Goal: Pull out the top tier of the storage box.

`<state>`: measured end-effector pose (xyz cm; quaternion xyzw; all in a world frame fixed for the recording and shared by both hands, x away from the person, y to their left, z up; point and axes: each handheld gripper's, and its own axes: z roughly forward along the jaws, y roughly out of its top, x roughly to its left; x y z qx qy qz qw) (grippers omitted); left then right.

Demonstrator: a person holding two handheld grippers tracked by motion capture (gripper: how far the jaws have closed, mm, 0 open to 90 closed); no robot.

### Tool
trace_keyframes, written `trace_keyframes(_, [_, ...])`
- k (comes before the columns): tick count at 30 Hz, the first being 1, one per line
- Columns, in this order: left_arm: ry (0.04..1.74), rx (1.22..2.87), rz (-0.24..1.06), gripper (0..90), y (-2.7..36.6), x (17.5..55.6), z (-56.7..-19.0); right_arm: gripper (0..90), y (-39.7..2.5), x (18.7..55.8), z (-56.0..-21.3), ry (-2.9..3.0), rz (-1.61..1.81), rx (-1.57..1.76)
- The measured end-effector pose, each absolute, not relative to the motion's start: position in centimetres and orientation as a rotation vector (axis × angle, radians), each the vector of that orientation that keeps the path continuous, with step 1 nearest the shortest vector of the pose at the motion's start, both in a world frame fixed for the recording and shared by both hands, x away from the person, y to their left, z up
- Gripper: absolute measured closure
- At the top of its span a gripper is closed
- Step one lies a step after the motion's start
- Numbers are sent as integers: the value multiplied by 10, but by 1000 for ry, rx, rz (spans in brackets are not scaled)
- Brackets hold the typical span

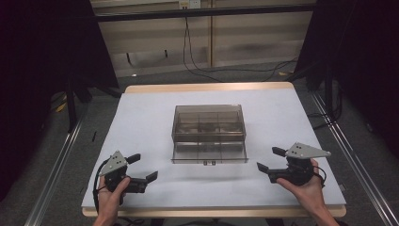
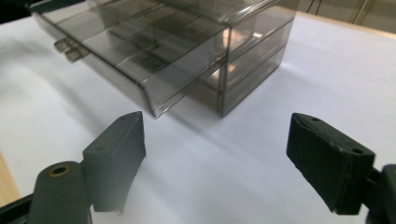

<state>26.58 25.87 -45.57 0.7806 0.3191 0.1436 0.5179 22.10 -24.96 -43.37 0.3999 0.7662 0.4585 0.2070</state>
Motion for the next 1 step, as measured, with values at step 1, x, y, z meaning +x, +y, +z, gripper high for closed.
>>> trace_keyframes(1, [765,1872,342,25,258,266,-455,197,-249,220,-433,2128,1267,1106])
